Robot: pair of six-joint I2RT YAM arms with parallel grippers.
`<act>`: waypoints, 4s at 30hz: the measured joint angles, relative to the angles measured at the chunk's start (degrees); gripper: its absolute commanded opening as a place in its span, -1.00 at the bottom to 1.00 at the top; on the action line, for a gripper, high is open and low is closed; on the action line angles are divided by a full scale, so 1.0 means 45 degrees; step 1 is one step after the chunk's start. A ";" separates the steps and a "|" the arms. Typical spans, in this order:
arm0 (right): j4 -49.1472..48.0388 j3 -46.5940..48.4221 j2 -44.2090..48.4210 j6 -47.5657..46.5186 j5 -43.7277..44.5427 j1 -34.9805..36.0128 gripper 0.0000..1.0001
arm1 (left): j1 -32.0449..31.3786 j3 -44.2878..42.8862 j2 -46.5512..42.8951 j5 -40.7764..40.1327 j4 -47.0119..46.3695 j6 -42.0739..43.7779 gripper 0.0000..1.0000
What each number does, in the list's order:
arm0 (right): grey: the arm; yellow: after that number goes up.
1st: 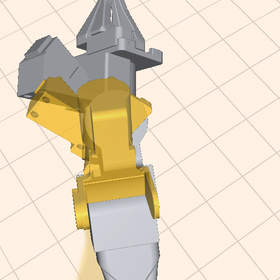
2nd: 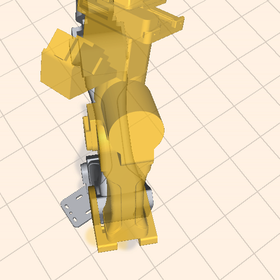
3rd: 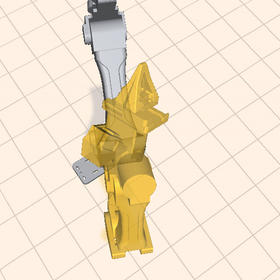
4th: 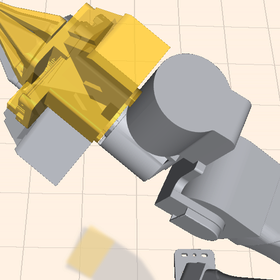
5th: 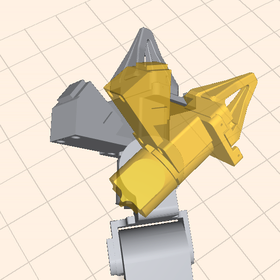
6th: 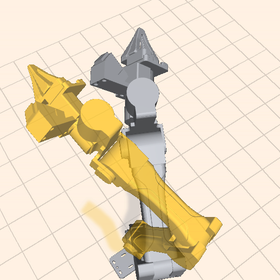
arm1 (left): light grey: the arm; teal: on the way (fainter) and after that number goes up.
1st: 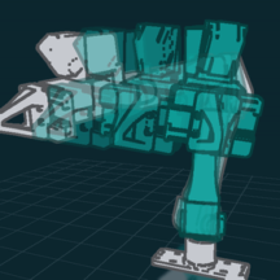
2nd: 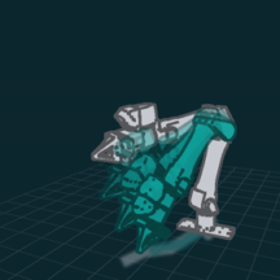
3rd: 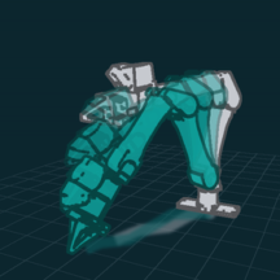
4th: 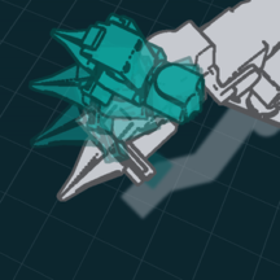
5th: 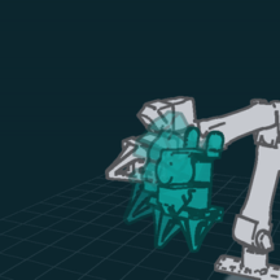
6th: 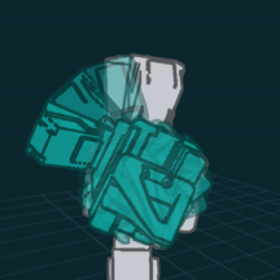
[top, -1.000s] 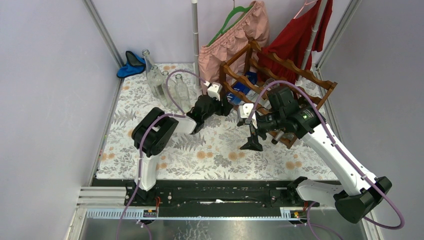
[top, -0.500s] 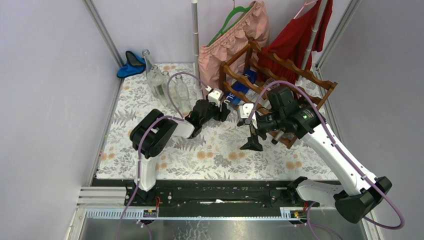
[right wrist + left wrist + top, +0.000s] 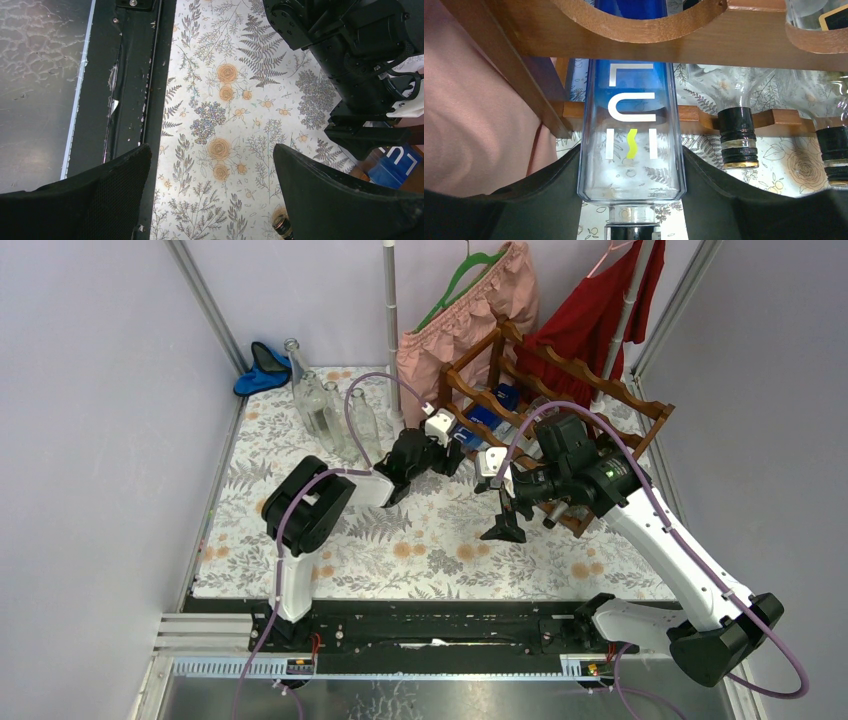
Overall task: Put the wine bottle on the wine rack
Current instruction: Adjust the wine rack at the center of the board.
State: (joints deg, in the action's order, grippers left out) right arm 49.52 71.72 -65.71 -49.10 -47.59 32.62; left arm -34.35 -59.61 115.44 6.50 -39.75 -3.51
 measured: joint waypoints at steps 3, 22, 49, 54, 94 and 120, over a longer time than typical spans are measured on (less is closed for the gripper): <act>0.0000 0.0000 0.0000 0.0000 0.0005 0.0000 1.00 | 0.0000 -0.0039 0.0010 0.0000 0.0068 -0.0005 -1.00; 0.0005 0.0000 0.0044 -0.0010 0.0015 0.0000 1.00 | 0.0170 -0.0287 0.0583 0.0330 -0.0821 -0.1768 -1.00; 0.0141 -0.0005 0.0214 -0.0102 0.0024 0.0000 1.00 | 0.0957 -0.1234 0.1384 0.2414 -0.0879 -0.3303 -0.35; 0.0199 -0.0005 0.0214 -0.0141 0.0024 0.0000 1.00 | 0.1005 -0.1132 0.1530 0.2438 -0.1263 -0.4163 -0.05; 0.0185 -0.0287 0.0500 -0.0141 0.0005 0.0000 1.00 | -0.0466 0.3463 -0.3177 0.1175 0.1564 -0.4813 0.69; 0.0243 -0.0432 0.0699 -0.0243 -0.0015 0.0000 1.00 | 0.0097 0.0306 -0.1549 0.0107 0.3813 -0.5333 0.22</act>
State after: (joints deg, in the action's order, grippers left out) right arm 50.61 69.78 -62.57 -50.19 -47.66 32.62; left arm -33.91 -58.24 108.47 6.98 -22.59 -27.51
